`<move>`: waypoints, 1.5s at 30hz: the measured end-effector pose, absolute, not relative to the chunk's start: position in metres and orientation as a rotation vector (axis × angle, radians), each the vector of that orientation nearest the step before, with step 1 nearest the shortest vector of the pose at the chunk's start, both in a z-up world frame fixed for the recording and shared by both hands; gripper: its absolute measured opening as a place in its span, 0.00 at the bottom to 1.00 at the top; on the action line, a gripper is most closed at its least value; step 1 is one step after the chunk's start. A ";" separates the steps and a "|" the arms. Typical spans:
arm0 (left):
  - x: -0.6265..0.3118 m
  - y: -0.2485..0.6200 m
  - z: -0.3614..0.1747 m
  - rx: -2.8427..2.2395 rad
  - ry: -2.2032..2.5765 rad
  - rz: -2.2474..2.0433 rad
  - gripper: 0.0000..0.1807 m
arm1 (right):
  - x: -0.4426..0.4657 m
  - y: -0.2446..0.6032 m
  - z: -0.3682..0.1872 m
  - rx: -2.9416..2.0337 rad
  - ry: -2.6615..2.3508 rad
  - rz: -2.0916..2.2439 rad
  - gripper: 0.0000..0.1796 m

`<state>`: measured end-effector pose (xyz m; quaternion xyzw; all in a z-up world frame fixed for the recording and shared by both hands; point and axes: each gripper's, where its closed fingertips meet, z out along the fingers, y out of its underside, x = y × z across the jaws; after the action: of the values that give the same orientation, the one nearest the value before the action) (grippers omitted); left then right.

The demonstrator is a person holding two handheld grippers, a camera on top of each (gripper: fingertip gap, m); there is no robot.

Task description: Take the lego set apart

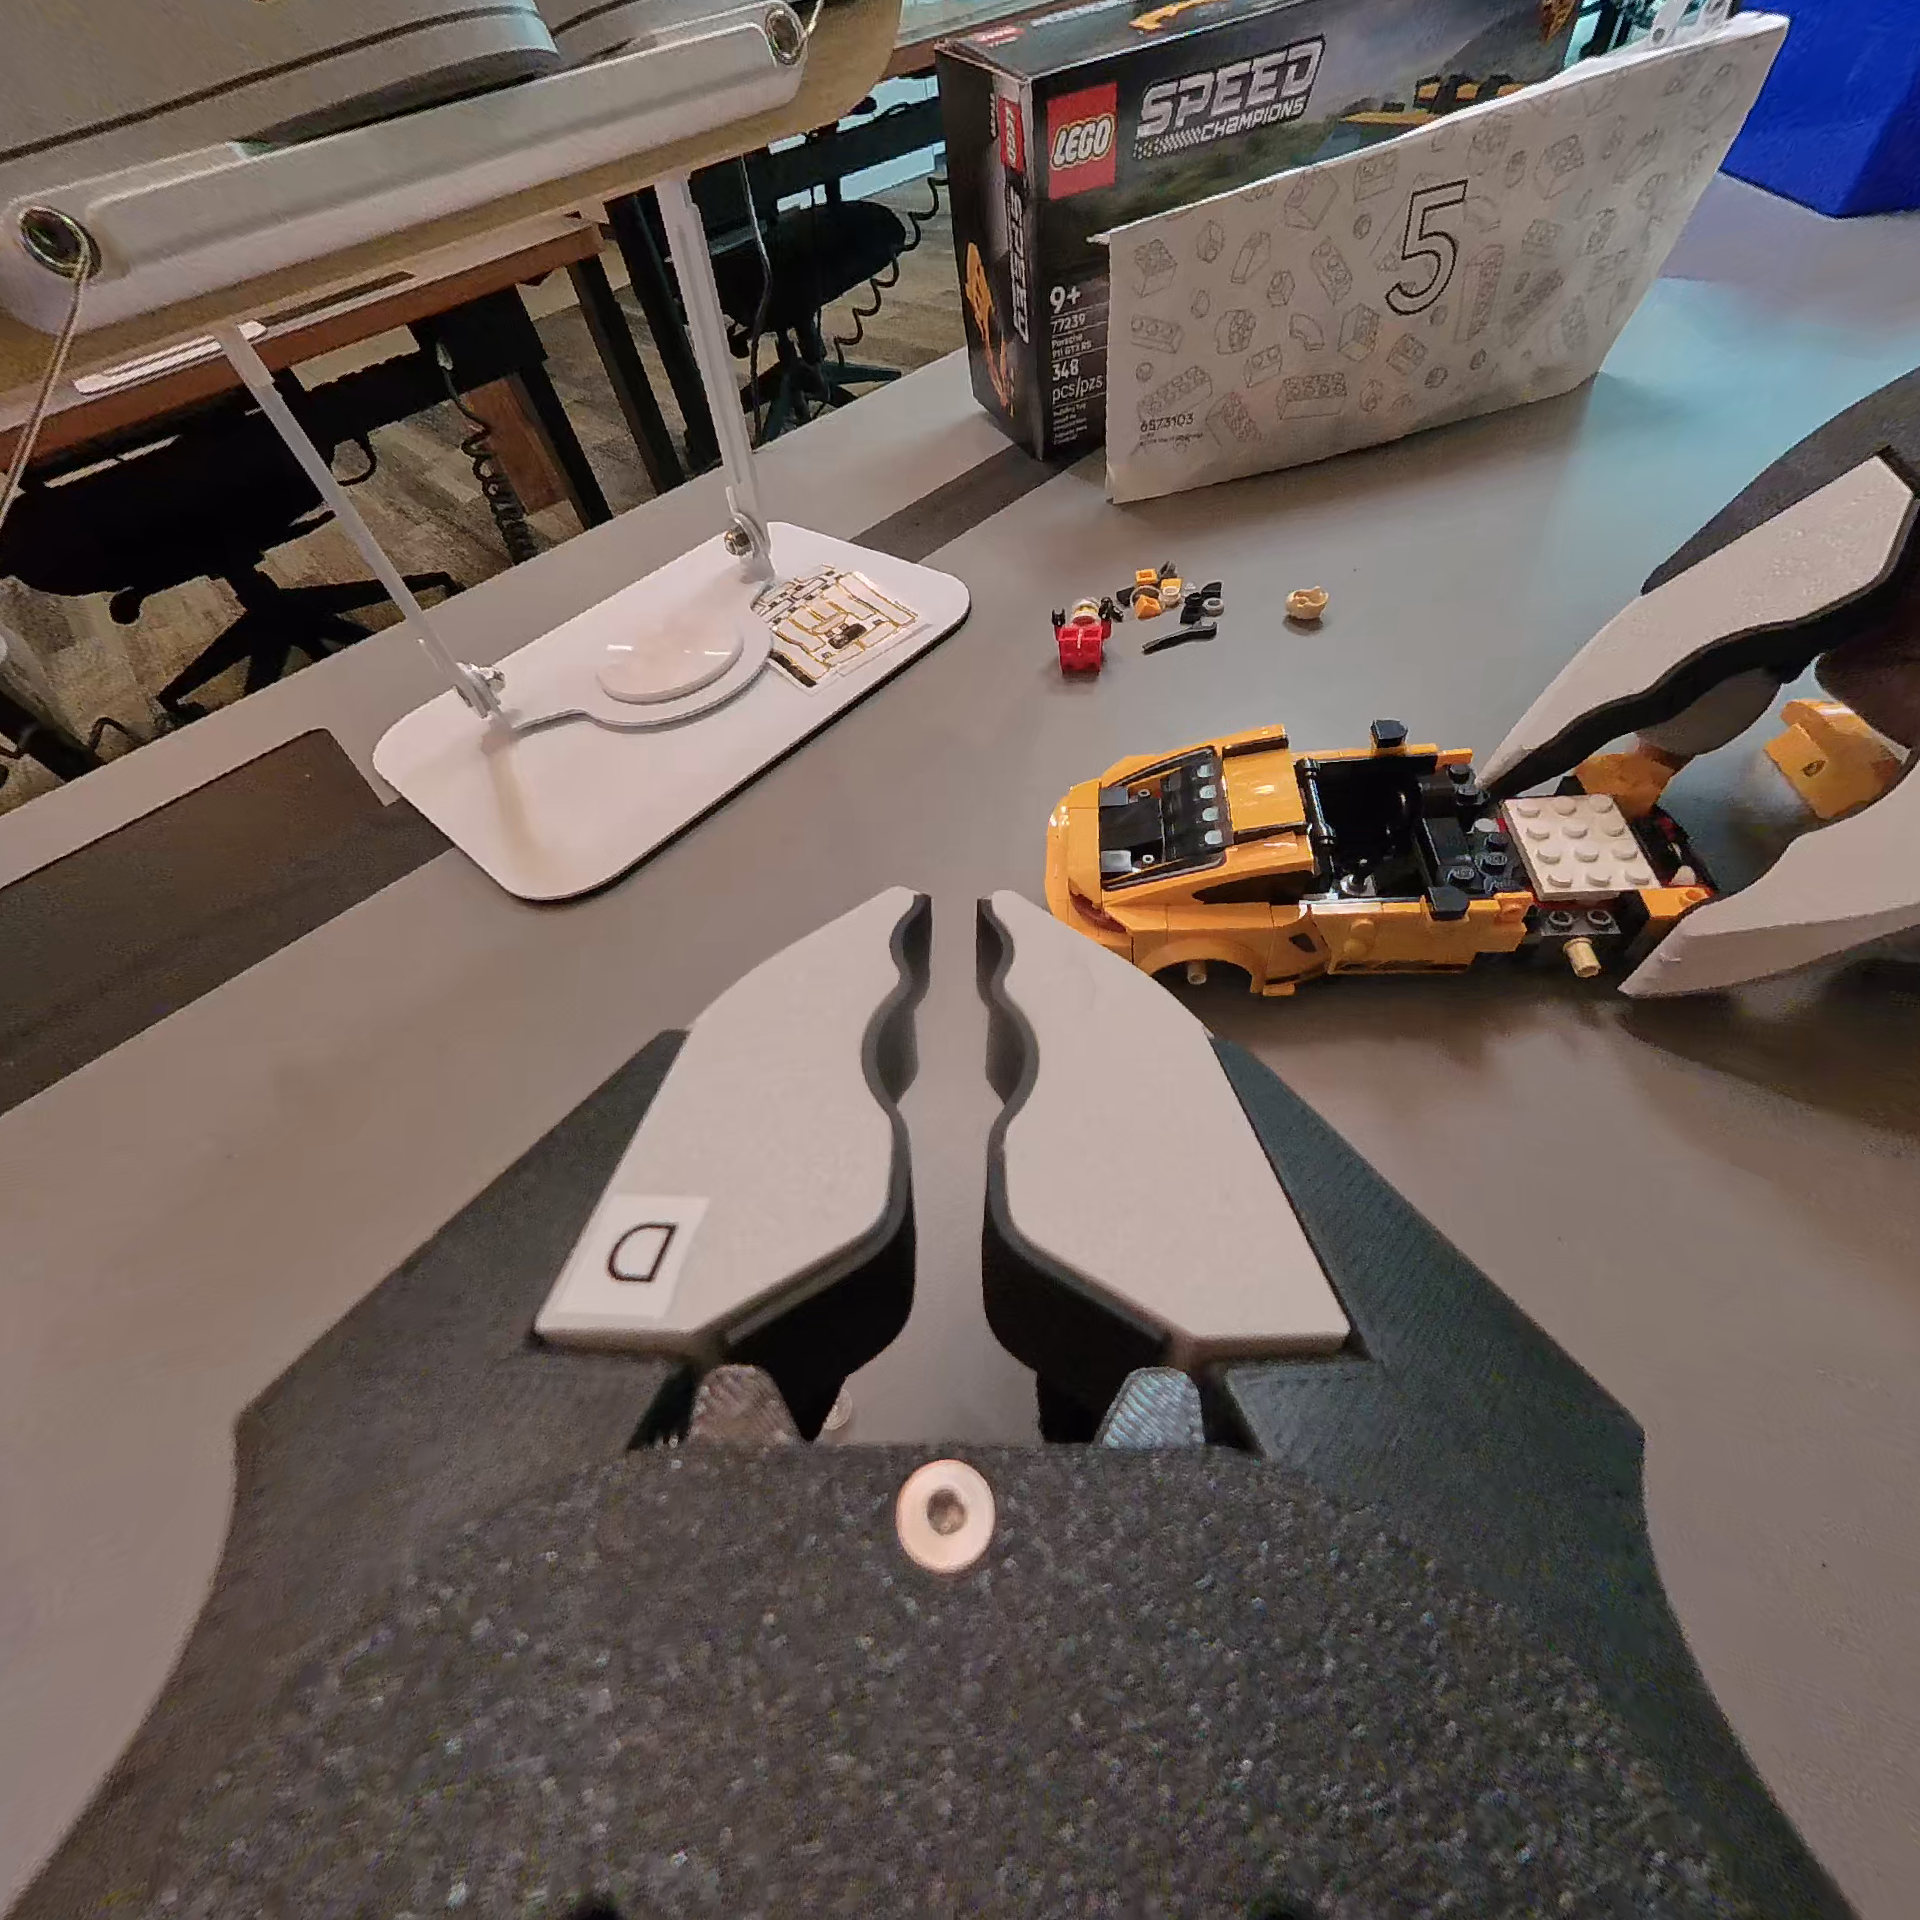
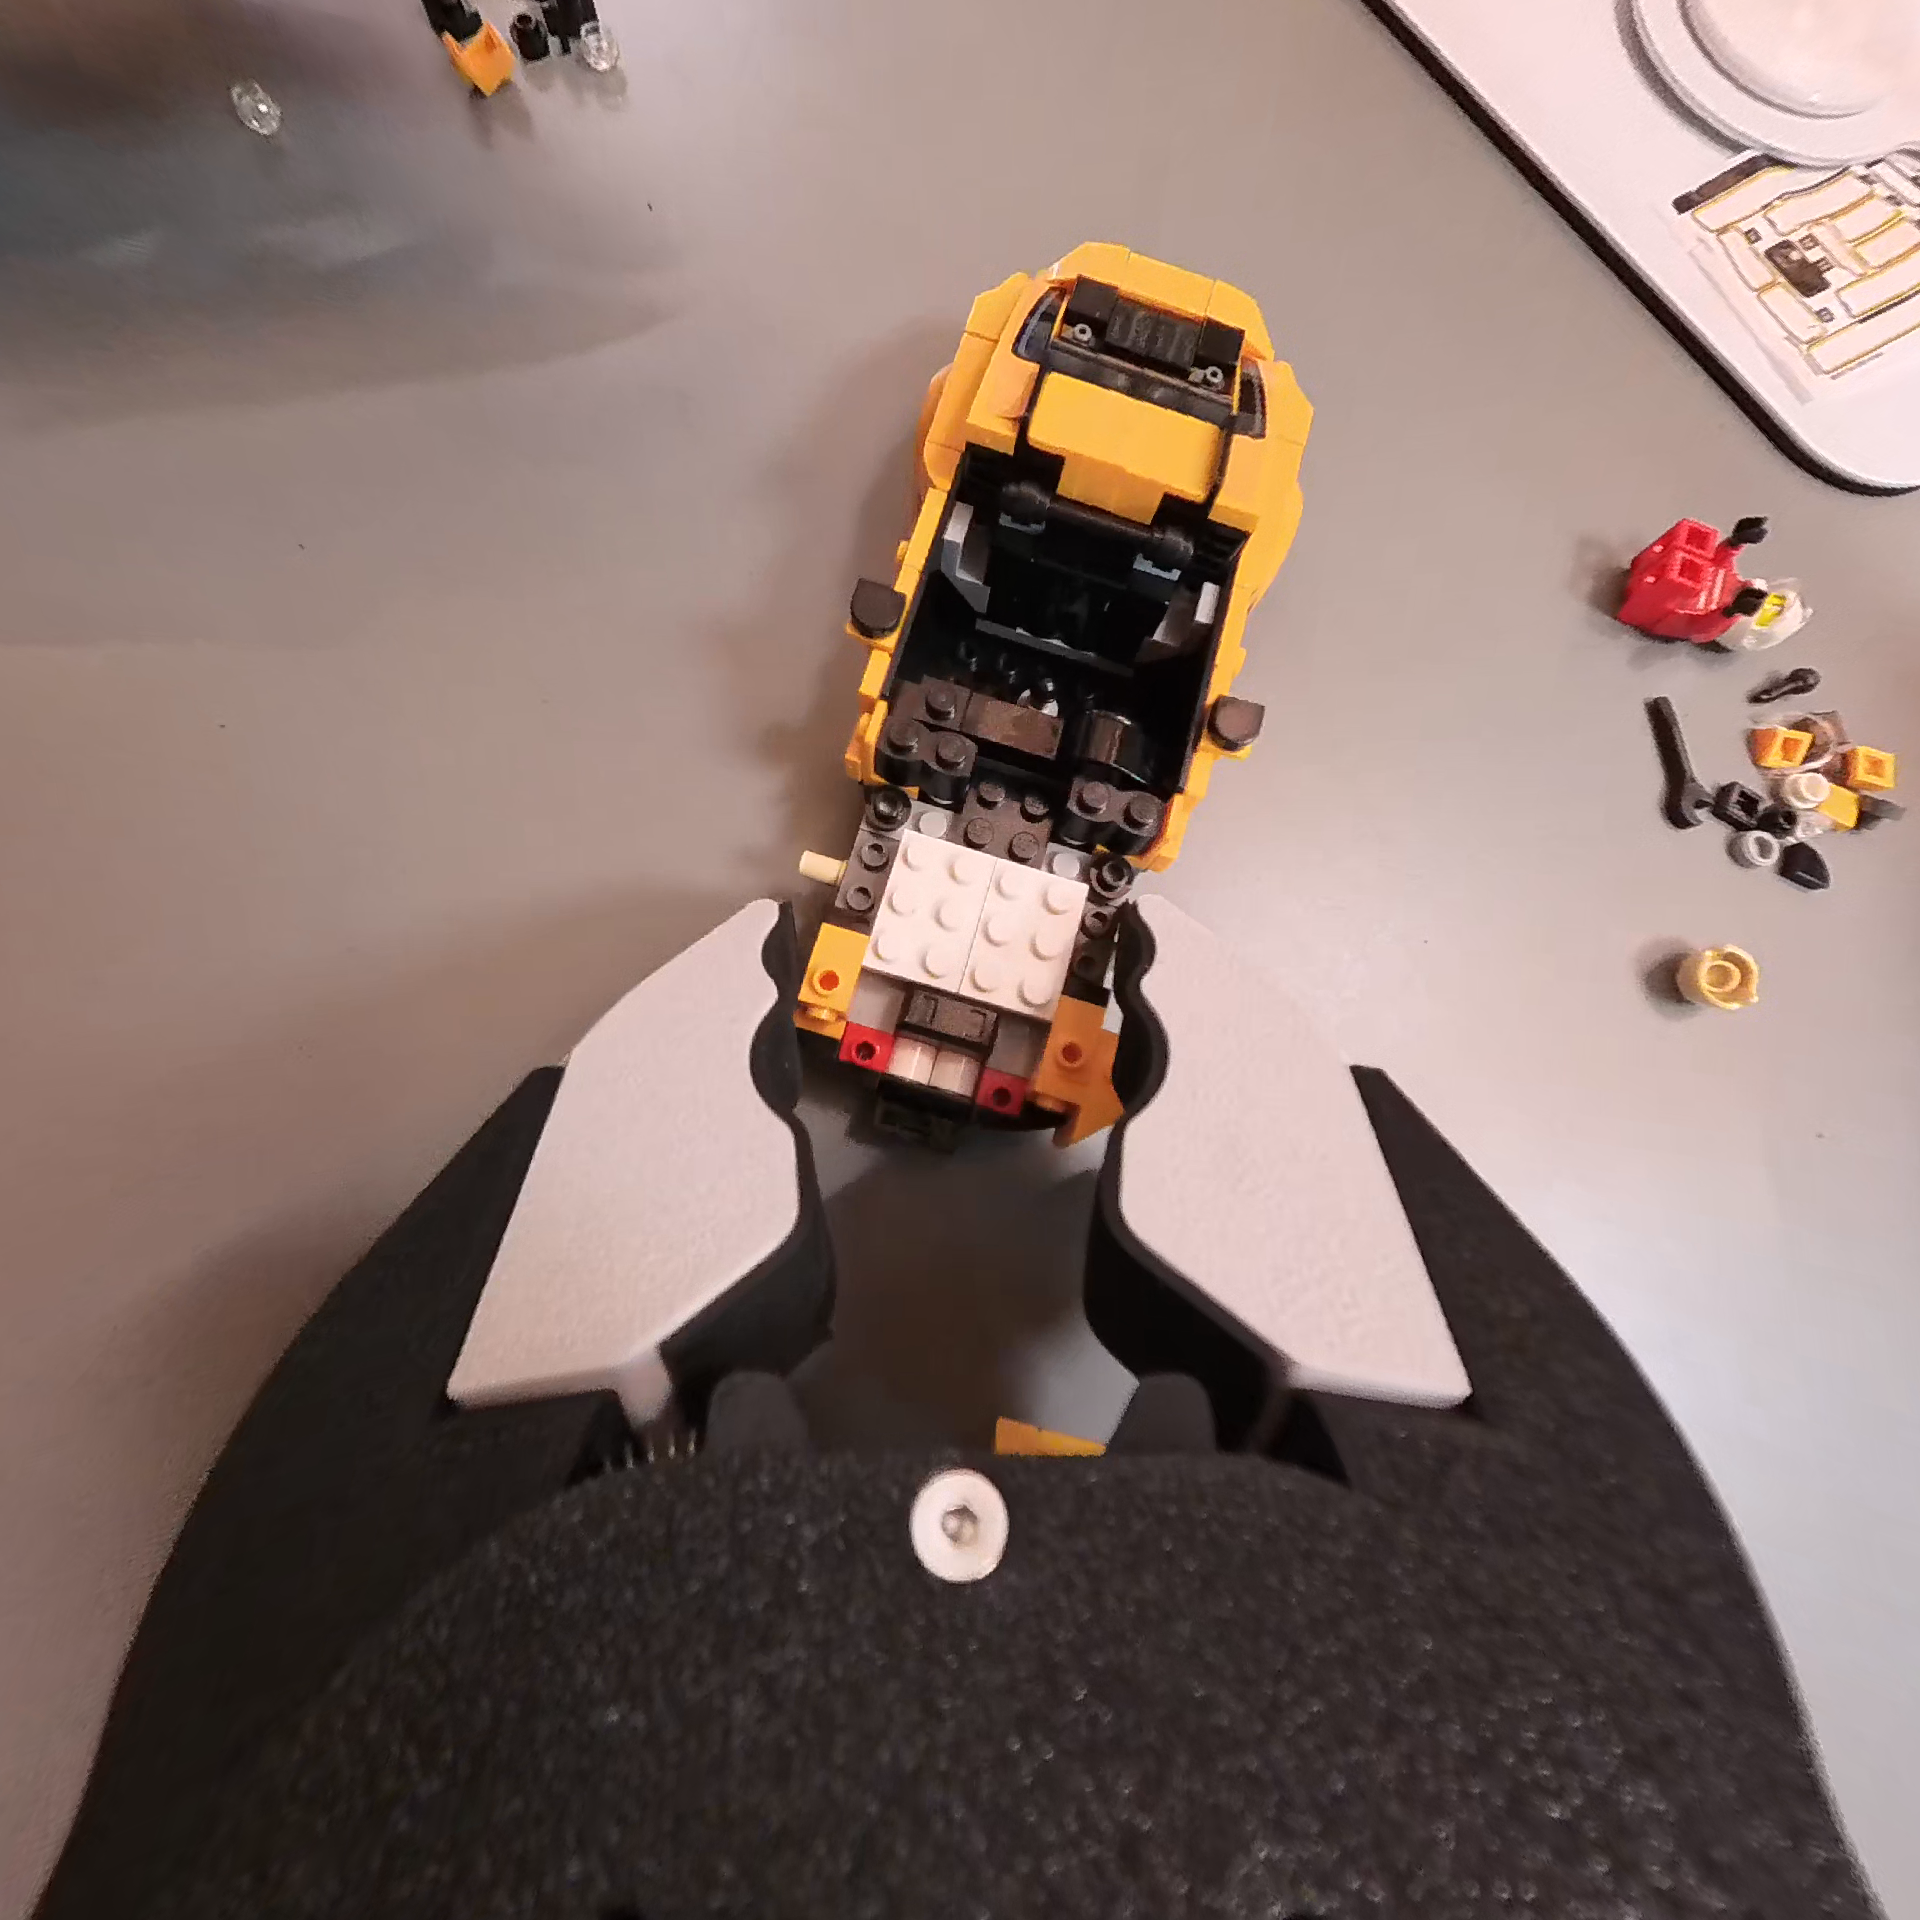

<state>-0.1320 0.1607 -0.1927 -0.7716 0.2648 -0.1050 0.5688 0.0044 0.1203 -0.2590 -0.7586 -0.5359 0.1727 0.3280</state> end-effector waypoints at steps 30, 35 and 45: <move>-0.136 0.160 -0.177 -1.768 0.559 -0.305 0.04 | -0.157 0.405 -0.022 -1.294 -0.870 -0.227 0.46; -0.132 0.160 -0.182 -1.783 0.567 -0.337 0.04 | -0.137 0.404 -0.014 -1.259 -0.839 -0.201 0.23; -0.131 0.197 -0.138 -1.716 0.523 -0.357 0.06 | -0.086 0.397 -0.007 -1.302 -0.766 0.065 0.12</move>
<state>-0.1310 0.1972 -0.1376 -0.7433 0.2267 -0.1547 0.6101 -0.0859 0.3967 -0.0069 -0.5906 -0.3475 0.0297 0.7277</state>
